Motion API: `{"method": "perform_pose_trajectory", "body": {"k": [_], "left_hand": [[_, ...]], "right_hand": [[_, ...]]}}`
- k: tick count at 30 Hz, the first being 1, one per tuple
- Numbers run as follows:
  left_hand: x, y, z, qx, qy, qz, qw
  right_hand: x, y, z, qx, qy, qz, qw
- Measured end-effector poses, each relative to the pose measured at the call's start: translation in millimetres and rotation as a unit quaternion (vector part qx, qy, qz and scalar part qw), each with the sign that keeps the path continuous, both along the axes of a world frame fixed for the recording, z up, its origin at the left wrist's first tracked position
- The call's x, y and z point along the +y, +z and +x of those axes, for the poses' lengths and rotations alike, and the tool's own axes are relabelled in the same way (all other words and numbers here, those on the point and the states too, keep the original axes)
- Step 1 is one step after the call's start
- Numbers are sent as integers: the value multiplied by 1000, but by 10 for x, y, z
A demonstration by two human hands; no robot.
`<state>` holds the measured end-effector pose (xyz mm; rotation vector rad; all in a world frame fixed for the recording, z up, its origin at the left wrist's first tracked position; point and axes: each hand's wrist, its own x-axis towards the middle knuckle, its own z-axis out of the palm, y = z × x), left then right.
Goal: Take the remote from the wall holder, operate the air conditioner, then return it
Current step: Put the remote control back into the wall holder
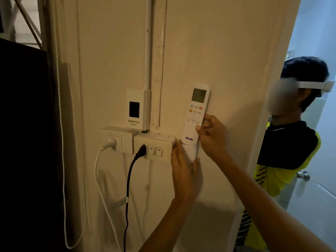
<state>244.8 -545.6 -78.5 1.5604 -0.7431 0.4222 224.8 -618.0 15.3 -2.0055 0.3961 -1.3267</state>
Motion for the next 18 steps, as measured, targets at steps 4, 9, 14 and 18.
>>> {"method": "perform_pose_trajectory", "body": {"k": [4,9,14,18], "left_hand": [[22,4,-9,-1,-6,-6,1000],[25,3,-9,-22,5,-17,1000],[12,-23,25,-21,-3,-10,1000],[-4,-38,43,-20,2,0,1000]], "right_hand": [[61,-8,25,20,-10,-14,1000],[119,-21,6,21,-28,-14,999],[126,-77,-29,26,-46,-9,999],[106,-136,-49,31,-60,8,998]]}}
